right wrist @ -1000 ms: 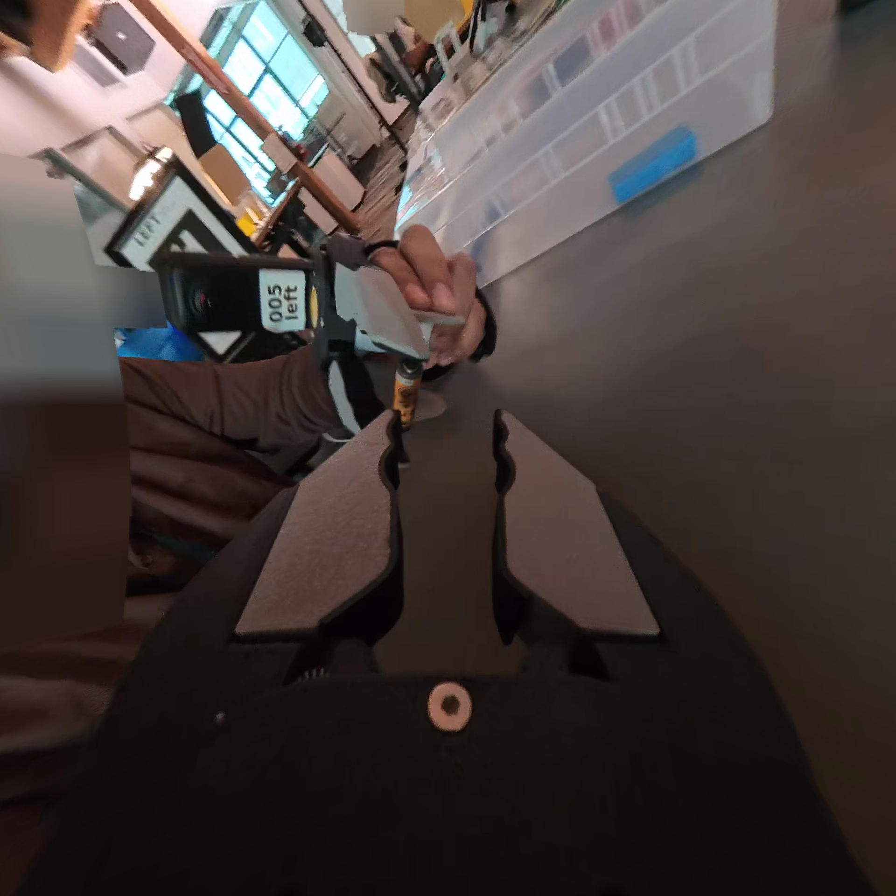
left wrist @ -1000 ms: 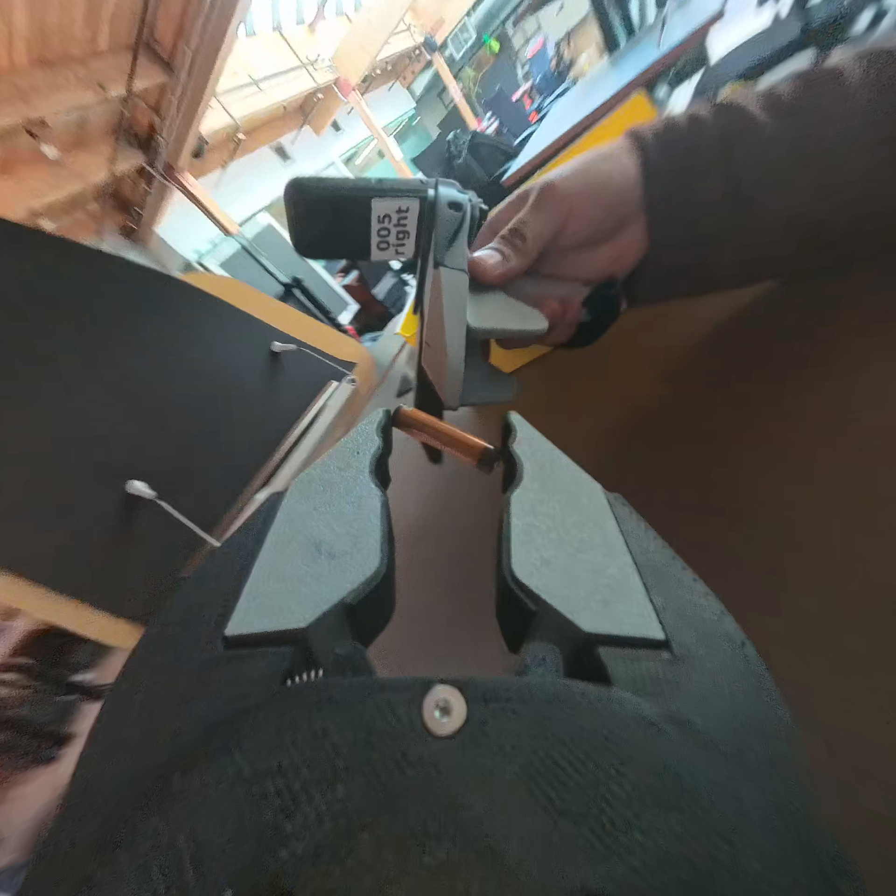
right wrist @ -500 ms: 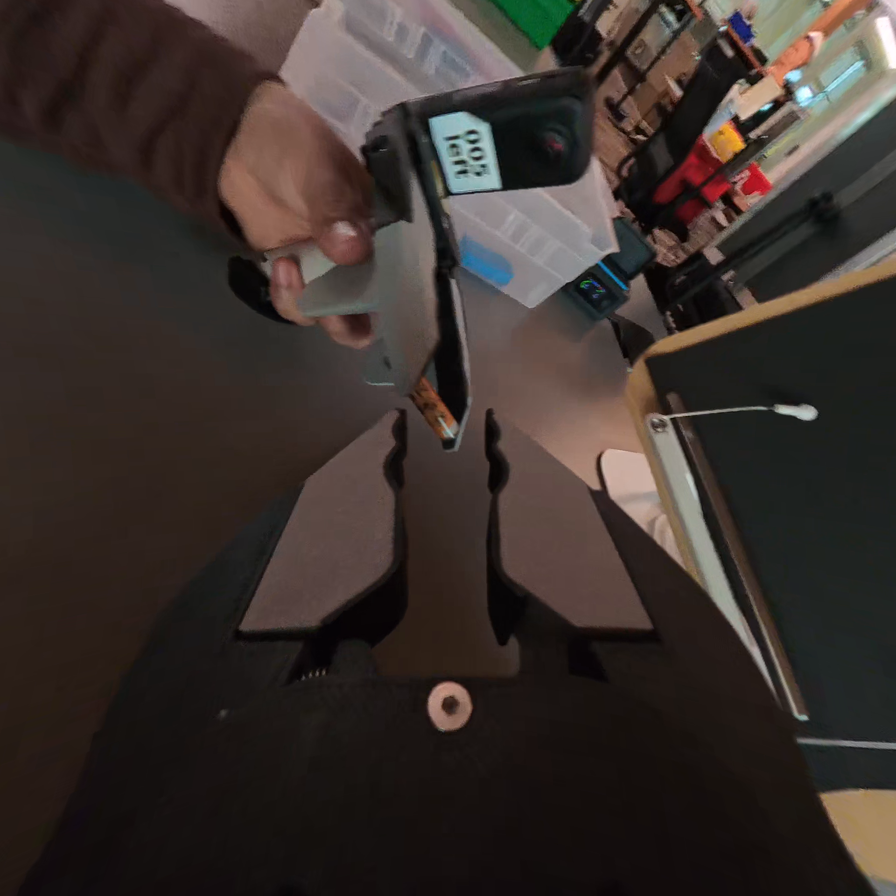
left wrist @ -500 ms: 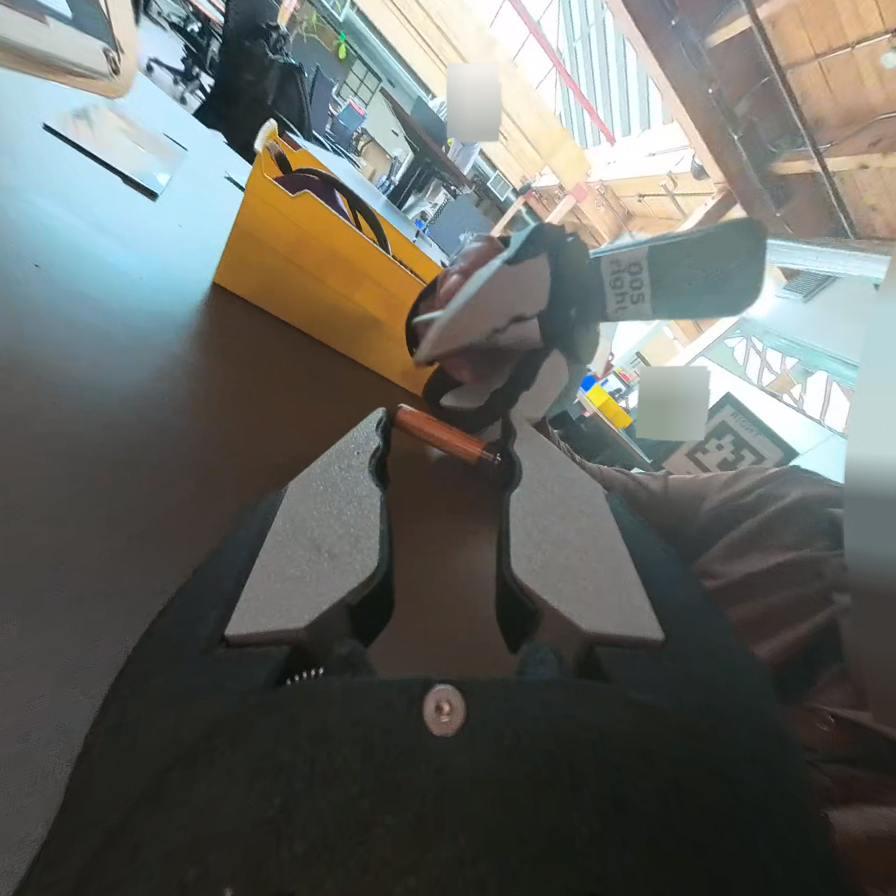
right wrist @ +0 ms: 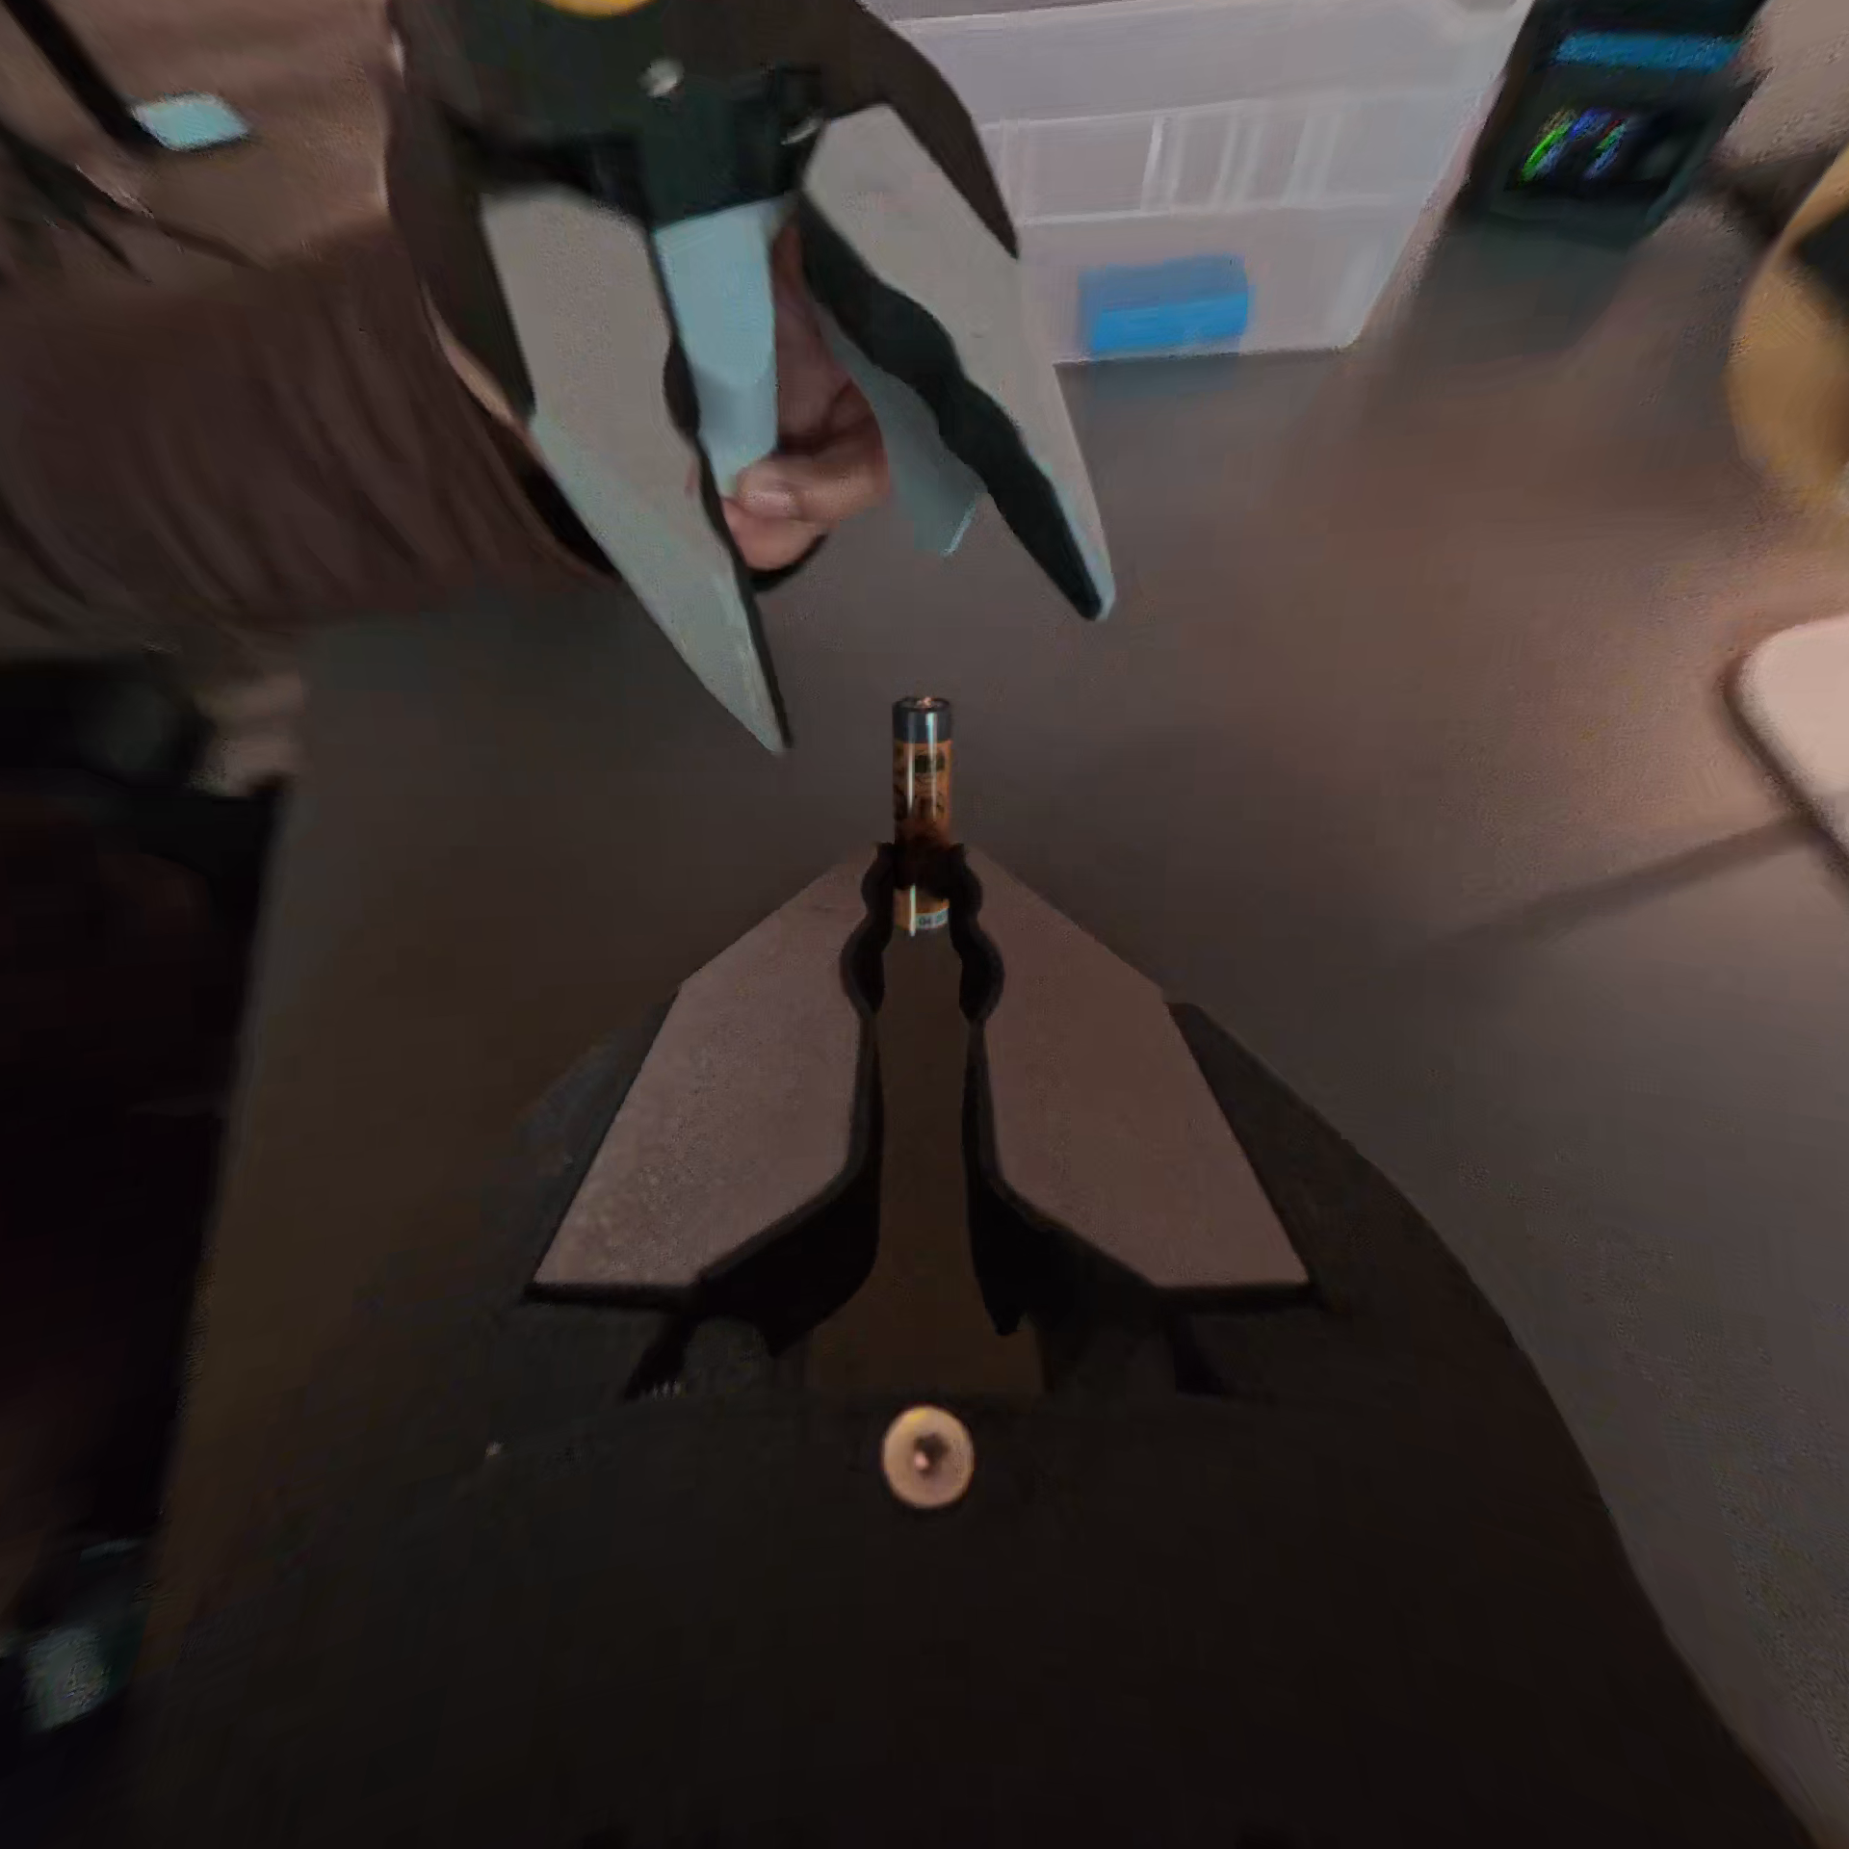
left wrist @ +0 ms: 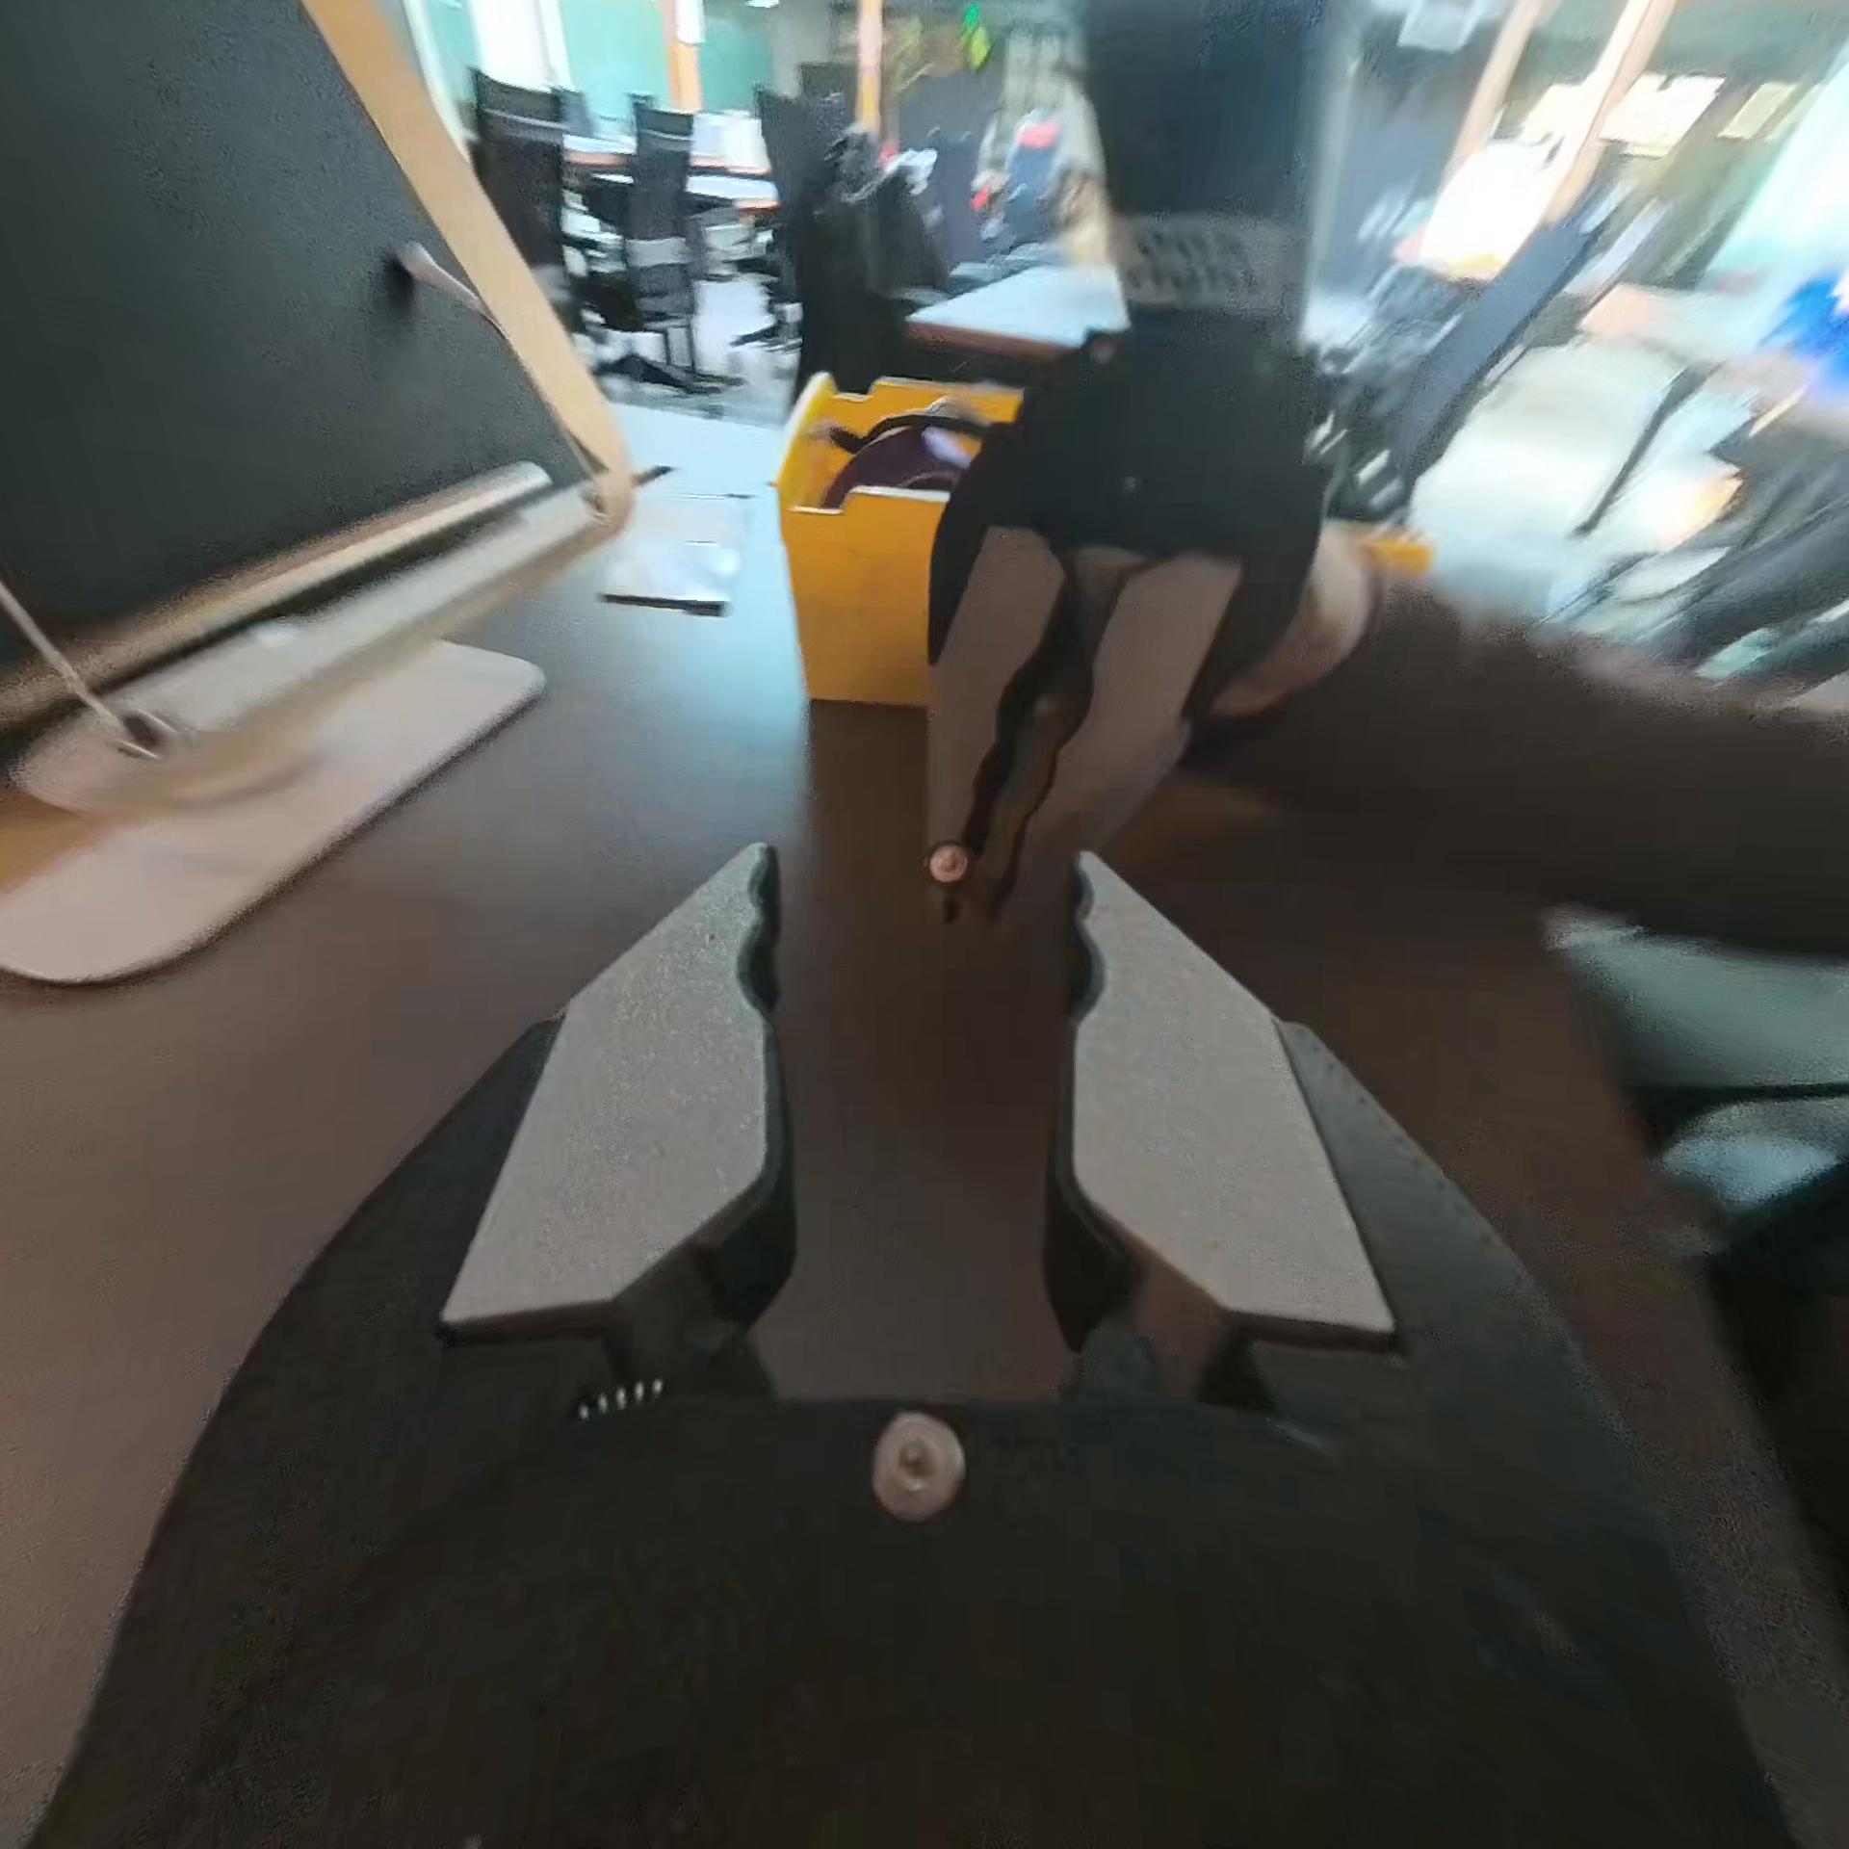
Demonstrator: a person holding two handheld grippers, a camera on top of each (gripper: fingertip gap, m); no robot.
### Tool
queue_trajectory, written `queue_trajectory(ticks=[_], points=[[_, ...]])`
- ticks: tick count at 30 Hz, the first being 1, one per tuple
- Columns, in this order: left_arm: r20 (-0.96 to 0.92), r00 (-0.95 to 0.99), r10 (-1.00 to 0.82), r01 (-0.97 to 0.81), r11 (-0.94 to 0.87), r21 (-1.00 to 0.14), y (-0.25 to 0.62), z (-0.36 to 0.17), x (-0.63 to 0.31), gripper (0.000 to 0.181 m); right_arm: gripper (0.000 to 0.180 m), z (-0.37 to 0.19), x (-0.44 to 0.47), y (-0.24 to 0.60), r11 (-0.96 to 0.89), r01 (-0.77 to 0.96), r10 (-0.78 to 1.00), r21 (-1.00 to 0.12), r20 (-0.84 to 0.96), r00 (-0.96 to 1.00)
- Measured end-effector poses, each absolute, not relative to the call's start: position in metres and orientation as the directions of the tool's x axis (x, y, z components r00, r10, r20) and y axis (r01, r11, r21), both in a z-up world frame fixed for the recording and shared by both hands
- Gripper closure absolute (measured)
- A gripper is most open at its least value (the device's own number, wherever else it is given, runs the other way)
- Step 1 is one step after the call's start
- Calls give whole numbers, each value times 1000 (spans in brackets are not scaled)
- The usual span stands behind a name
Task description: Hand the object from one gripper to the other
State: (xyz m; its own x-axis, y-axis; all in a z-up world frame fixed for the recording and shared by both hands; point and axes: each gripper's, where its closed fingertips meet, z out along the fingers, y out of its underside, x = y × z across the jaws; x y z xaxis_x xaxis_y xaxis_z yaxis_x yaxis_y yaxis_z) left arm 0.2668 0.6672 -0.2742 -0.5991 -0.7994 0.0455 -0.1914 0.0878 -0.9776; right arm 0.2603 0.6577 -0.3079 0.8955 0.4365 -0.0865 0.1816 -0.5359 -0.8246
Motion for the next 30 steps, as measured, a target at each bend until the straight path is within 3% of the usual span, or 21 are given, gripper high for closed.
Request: queue_trajectory(ticks=[3, 10, 18, 21, 25, 30], points=[[-211, -577, -789, -84, 314, -946, 659, -280, 265, 131, 172, -307, 258, 657, -574, 9, 430, -819, -293, 854], [-565, -466, -680, 117, 586, -802, 646, -282, 264, 128, 172, -286, 245, 657, -587, -286, 465, -757, -605, 647], [-596, -409, -691, 125, 605, -786, 652, -275, 267, 138, 173, -280, 239, 661, -592, -379, 476, -711, -688, 548], [-466, -455, -759, 19, 515, -857, 657, -281, 272, 138, 172, -285, 246, 662, -590, -362, 449, -722, -666, 596], [-37, -583, -812, -195, 184, -963, 659, -288, 271, 138, 159, -275, 267, 663, -501, -302, 434, -811, -537, 723], [436, -653, -619, -368, -243, -897, 654, -269, 262, 138, 130, -281, 265, 658, -462, -6, 458, -887, -245, 854]])
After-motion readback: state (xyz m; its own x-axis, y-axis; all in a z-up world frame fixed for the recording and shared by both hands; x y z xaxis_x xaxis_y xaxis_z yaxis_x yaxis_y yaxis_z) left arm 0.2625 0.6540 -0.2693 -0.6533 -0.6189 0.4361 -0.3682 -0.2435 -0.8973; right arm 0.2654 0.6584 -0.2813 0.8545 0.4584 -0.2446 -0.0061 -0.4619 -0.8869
